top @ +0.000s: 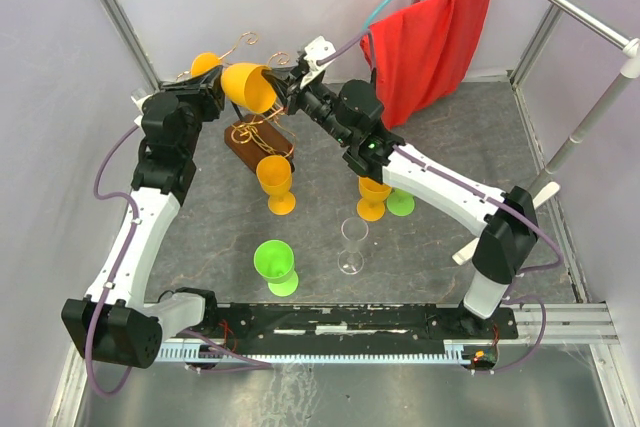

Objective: Place the wine glass upside down on the wine glass rack
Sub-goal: Turn the wine glass upside down at the wine rack.

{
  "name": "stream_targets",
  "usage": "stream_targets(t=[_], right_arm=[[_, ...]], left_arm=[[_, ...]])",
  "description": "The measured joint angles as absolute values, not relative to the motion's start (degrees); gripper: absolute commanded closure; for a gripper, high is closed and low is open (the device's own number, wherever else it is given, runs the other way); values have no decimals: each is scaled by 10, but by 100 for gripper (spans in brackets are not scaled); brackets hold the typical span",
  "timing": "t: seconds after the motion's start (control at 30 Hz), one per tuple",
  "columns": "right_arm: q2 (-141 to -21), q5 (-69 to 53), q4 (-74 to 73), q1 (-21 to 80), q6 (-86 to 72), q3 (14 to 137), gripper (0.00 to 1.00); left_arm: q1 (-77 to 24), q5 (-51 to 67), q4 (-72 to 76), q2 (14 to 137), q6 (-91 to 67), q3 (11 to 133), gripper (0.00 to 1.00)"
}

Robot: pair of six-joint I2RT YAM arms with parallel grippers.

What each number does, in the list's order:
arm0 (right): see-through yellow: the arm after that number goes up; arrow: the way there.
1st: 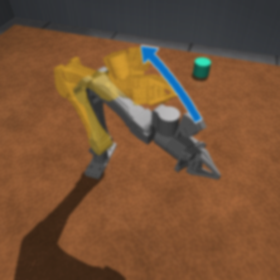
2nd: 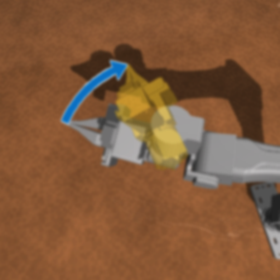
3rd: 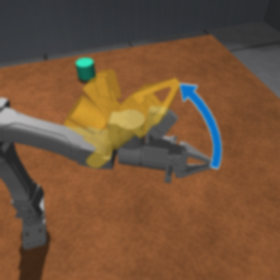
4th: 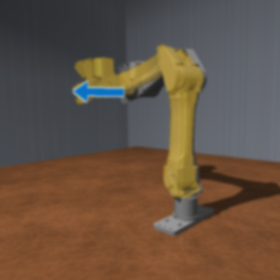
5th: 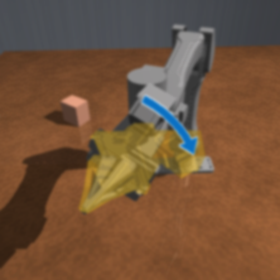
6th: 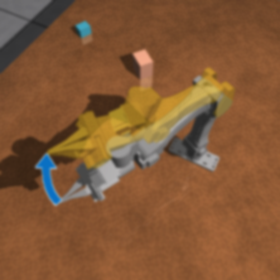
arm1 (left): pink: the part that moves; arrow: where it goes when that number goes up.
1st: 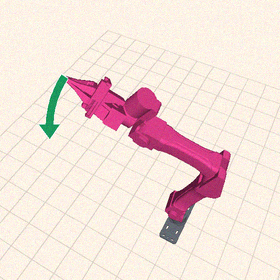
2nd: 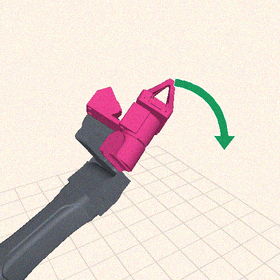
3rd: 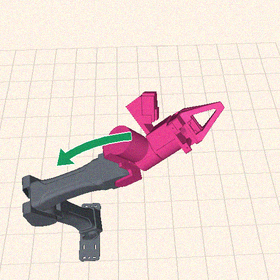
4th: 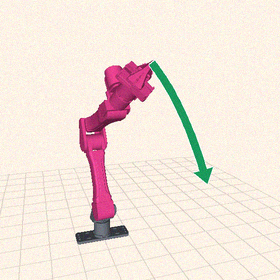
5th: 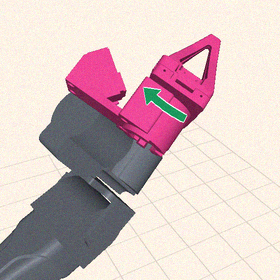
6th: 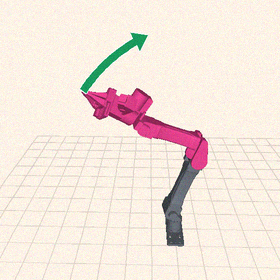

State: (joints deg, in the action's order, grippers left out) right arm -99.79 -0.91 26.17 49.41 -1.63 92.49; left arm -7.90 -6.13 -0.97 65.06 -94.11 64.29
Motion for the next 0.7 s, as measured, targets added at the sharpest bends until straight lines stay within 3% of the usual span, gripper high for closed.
stream_targets(t=[0.27,0.5,0.6,0.7], right_arm=[[-998,-8,272,494,-16,917,86],[-991,-1,270,494,-8,916,46],[-979,2,262,494,4,909,20],[-957,10,232,494,27,899,9]], left_arm=[[-79,-65,13,650,-963,634,96],[-79,-57,37,653,-952,634,97],[-77,-54,61,660,-926,636,97],[-67,-47,70,670,-893,648,97]])
